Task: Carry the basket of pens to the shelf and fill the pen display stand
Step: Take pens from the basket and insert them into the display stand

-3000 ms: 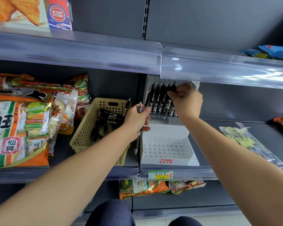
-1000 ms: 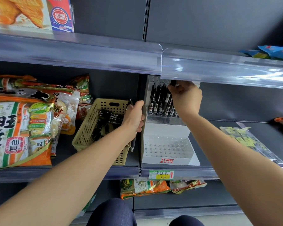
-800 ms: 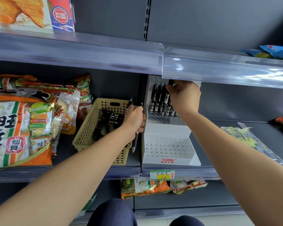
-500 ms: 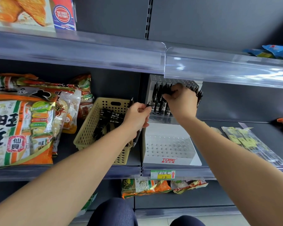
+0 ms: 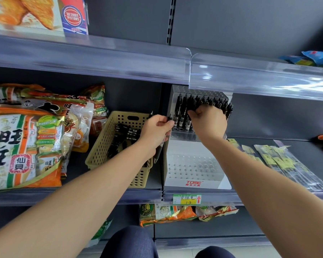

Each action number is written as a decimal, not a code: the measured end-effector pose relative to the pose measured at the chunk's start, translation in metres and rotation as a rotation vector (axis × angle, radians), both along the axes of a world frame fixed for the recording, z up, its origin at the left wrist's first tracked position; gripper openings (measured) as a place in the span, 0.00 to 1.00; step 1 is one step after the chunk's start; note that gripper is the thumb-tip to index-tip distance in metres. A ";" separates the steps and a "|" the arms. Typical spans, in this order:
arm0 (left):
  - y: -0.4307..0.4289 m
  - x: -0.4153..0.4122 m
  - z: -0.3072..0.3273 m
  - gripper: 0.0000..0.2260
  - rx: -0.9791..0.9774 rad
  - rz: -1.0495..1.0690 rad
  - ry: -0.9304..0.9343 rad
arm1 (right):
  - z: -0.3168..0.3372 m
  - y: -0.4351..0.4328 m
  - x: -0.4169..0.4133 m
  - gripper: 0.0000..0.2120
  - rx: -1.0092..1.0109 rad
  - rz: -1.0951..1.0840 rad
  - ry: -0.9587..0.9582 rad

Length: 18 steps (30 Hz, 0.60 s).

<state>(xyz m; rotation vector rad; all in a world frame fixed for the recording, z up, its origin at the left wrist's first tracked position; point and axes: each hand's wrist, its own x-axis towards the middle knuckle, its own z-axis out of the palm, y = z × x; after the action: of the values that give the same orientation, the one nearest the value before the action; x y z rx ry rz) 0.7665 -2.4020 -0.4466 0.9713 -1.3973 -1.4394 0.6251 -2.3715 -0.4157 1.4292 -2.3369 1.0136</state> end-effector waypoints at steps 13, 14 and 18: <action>0.004 -0.004 0.001 0.13 0.001 -0.058 -0.040 | -0.005 0.013 0.009 0.25 -0.037 0.272 -0.294; 0.005 -0.004 0.002 0.15 0.000 -0.049 -0.037 | -0.003 0.015 0.013 0.23 -0.037 0.364 -0.410; 0.008 -0.003 0.002 0.15 -0.107 0.014 -0.069 | 0.006 0.020 0.021 0.13 0.013 0.458 -0.580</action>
<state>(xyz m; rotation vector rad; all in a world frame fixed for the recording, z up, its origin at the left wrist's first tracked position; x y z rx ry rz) 0.7636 -2.3937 -0.4447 0.9680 -1.4994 -1.3177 0.6459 -2.3515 -0.4098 1.9373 -2.4150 1.7381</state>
